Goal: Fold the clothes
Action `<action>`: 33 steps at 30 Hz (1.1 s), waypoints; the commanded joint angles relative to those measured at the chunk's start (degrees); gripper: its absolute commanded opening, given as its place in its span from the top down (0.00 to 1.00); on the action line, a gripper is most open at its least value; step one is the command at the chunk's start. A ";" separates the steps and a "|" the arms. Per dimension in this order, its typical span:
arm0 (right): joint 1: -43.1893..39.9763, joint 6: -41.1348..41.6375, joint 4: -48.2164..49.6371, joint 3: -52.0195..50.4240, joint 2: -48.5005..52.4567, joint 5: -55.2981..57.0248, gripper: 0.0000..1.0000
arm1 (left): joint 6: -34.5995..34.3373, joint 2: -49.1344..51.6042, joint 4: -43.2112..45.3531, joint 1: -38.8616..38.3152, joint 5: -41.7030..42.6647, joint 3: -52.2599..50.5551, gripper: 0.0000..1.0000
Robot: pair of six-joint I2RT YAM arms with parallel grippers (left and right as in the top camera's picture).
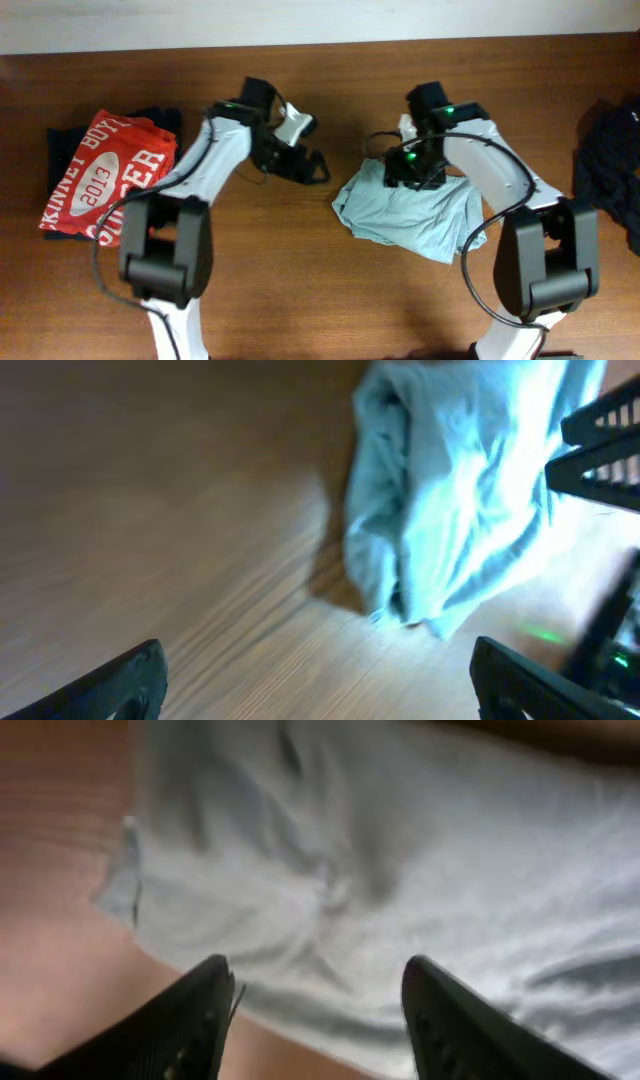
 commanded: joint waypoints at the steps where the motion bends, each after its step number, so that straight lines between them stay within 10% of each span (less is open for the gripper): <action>1: -1.49 -0.42 -2.05 -0.20 -1.66 -3.63 0.45 | 0.48 3.06 0.81 -2.21 7.80 0.00 0.01; 11: -1.73 6.05 -3.78 -3.21 -0.11 -0.26 0.94 | -11.54 7.39 4.94 -7.43 7.56 -0.02 0.01; 33: -8.50 16.35 6.64 -17.05 0.68 9.09 0.96 | -18.45 11.30 7.56 -9.60 6.67 -0.02 0.11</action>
